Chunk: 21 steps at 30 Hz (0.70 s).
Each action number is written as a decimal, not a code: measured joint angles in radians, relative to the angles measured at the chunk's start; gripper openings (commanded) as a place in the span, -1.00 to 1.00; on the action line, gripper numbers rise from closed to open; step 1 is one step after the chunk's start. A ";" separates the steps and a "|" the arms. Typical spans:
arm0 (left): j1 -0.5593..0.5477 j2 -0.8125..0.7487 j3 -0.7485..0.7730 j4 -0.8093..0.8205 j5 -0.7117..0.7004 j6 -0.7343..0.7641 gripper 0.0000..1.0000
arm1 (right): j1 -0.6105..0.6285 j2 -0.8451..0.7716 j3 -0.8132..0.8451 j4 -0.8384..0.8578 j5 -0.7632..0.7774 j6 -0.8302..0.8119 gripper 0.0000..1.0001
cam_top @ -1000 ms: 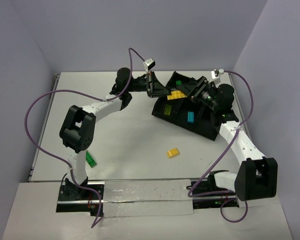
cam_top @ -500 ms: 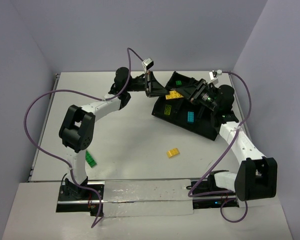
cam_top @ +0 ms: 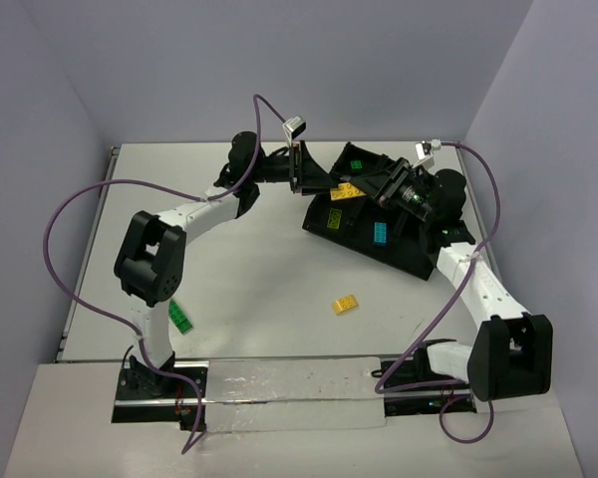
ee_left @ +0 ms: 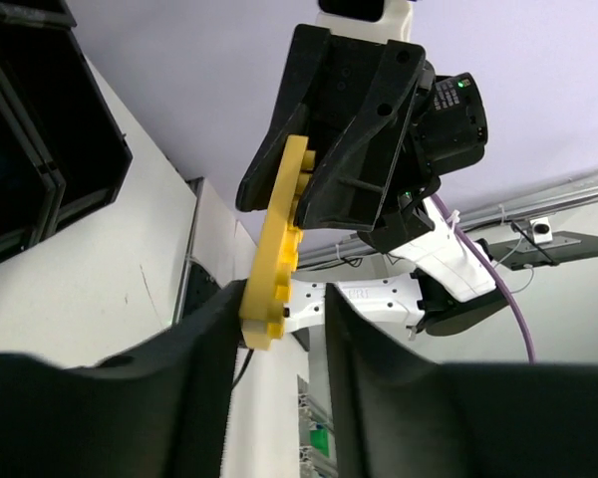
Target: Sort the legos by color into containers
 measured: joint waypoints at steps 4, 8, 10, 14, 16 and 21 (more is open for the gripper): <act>0.004 -0.002 0.000 -0.045 -0.014 0.028 0.86 | -0.002 -0.005 0.000 -0.027 0.017 -0.022 -1.00; 0.005 -0.003 0.000 -0.068 -0.023 0.045 0.99 | -0.003 -0.006 0.000 -0.054 0.034 -0.042 -1.00; 0.006 -0.008 0.000 -0.097 -0.030 0.067 0.99 | -0.006 -0.007 0.006 -0.089 0.058 -0.063 -1.00; 0.018 -0.027 0.005 -0.207 -0.048 0.150 0.99 | -0.046 -0.003 0.059 -0.207 0.105 -0.129 -1.00; 0.029 -0.031 0.020 -0.262 -0.057 0.190 0.99 | -0.084 0.010 0.104 -0.239 0.116 -0.147 -1.00; 0.056 -0.046 0.053 -0.411 -0.104 0.297 0.99 | -0.136 0.052 0.229 -0.314 0.203 -0.187 -1.00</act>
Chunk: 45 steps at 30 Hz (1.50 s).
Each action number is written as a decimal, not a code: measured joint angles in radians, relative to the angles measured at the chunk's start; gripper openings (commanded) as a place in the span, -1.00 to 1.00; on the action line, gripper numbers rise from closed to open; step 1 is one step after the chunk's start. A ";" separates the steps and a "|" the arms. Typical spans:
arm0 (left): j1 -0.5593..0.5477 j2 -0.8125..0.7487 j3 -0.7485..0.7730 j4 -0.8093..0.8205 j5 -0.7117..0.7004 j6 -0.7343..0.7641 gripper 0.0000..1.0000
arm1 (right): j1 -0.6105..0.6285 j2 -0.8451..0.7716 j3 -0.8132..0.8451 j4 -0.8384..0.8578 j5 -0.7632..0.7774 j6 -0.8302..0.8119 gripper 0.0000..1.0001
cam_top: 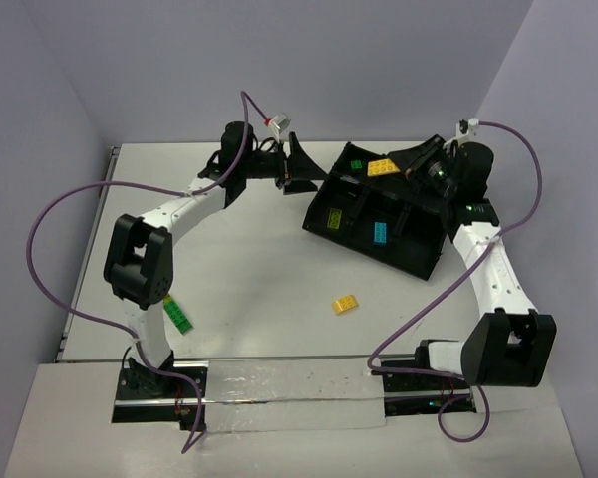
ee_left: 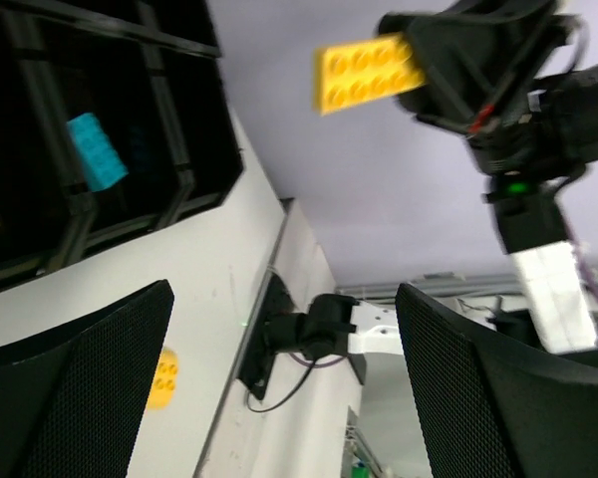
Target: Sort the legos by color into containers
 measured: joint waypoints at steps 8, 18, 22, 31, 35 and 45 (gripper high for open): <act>0.026 -0.113 0.006 -0.398 -0.255 0.272 0.99 | 0.000 0.137 0.184 -0.163 0.316 -0.122 -1.00; 0.033 -0.319 -0.039 -0.780 -0.716 0.452 0.99 | 0.000 0.416 0.346 -0.269 0.492 -0.214 -1.00; 0.049 -0.419 -0.116 -0.854 -0.826 0.452 0.99 | 0.000 0.485 0.389 -0.295 0.514 -0.230 -0.77; 0.066 -0.497 -0.260 -0.939 -0.900 0.429 0.99 | 0.000 0.633 0.544 -0.345 0.513 -0.257 0.50; 0.068 -0.497 -0.266 -0.945 -0.902 0.421 0.99 | 0.000 0.679 0.624 -0.380 0.505 -0.271 0.54; 0.069 -0.483 -0.266 -0.940 -0.901 0.408 0.99 | 0.013 0.444 0.379 -0.381 0.466 -0.277 0.51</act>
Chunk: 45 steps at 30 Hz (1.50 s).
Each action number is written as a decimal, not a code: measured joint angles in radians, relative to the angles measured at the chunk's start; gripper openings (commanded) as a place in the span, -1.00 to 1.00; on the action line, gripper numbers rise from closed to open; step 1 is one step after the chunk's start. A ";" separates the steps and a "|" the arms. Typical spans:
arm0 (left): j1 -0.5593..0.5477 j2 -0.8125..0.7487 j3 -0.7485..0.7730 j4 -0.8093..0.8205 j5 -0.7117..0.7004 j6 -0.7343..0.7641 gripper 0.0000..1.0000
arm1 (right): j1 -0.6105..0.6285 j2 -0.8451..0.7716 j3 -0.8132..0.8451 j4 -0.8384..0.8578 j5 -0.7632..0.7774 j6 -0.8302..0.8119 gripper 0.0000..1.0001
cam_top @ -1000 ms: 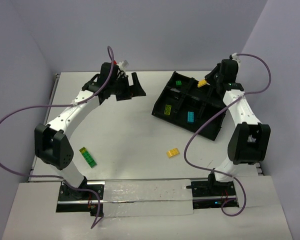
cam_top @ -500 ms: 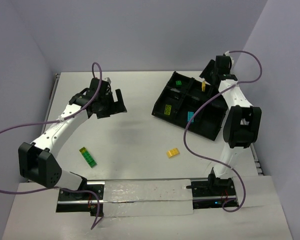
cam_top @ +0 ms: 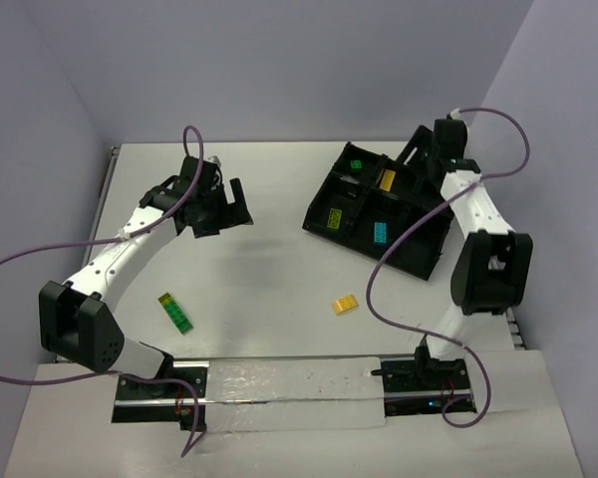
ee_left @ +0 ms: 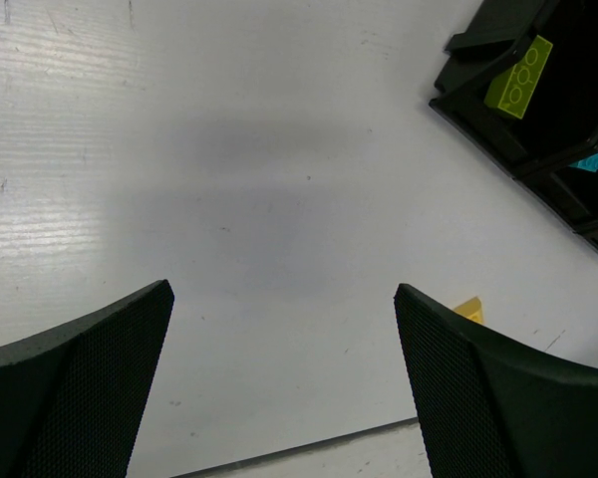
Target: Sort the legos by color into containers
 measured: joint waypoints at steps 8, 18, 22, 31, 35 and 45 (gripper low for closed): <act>0.001 0.008 0.000 0.013 0.003 -0.004 0.99 | 0.197 -0.367 -0.301 -0.017 -0.015 -0.019 0.52; 0.002 0.008 0.000 0.032 0.004 -0.021 0.99 | 0.575 -0.599 -0.631 -0.176 0.041 0.056 0.57; 0.002 0.007 -0.006 0.038 0.004 -0.025 0.99 | 0.682 -0.679 -0.748 -0.236 0.052 0.117 0.65; 0.002 0.007 -0.020 0.037 0.005 -0.028 0.99 | 0.744 -0.787 -0.907 -0.279 -0.009 0.261 0.70; 0.002 0.007 -0.020 0.037 0.005 -0.027 0.98 | 0.764 -0.748 -0.940 -0.235 -0.056 0.293 0.70; 0.002 -0.001 -0.021 0.037 0.007 -0.027 0.97 | 0.782 -0.510 -0.889 -0.114 -0.038 0.289 0.71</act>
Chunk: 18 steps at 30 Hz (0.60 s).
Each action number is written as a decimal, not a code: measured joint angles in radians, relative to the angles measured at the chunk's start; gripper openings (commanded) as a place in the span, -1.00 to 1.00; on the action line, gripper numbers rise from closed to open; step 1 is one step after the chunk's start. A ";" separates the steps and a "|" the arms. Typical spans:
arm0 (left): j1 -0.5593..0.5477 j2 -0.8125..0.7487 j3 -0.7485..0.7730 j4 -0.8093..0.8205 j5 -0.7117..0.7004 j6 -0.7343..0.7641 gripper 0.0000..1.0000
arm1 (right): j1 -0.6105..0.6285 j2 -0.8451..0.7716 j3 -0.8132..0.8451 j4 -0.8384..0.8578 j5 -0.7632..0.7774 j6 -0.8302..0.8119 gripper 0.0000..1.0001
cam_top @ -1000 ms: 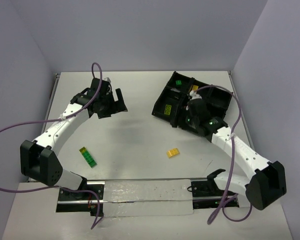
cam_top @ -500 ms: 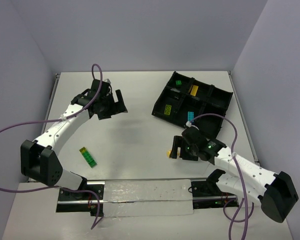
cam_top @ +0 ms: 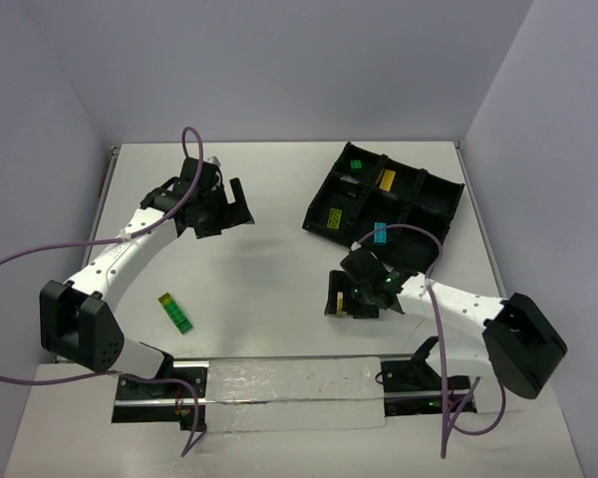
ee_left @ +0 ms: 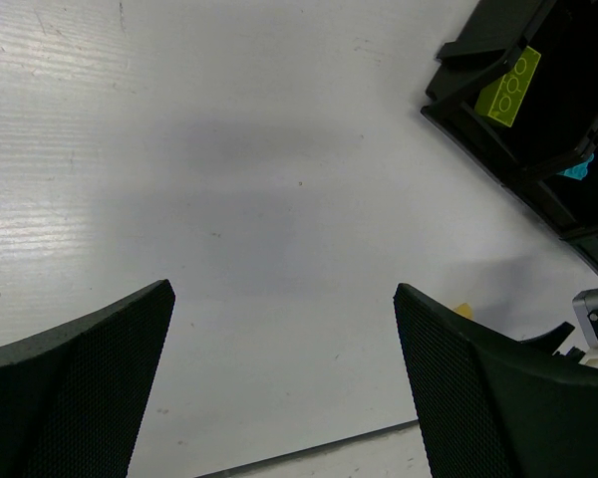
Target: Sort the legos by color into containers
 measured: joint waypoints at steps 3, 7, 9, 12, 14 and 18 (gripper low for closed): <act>0.000 0.000 0.000 0.000 0.001 0.000 0.97 | 0.001 0.073 0.048 0.026 0.032 -0.013 0.71; 0.000 0.000 0.000 0.000 0.001 0.003 0.96 | 0.005 0.170 0.122 0.038 0.087 -0.043 0.69; 0.000 0.000 0.000 0.000 0.001 0.006 0.96 | 0.010 0.211 0.156 0.040 0.113 -0.061 0.65; 0.000 0.000 0.000 0.000 0.001 0.012 0.96 | 0.028 0.248 0.191 0.033 0.151 -0.082 0.42; 0.000 0.000 -0.002 0.000 0.001 0.016 0.96 | 0.049 0.268 0.210 0.022 0.177 -0.097 0.22; 0.000 0.000 -0.009 0.000 0.001 0.018 0.96 | 0.103 0.287 0.231 0.003 0.217 -0.113 -0.47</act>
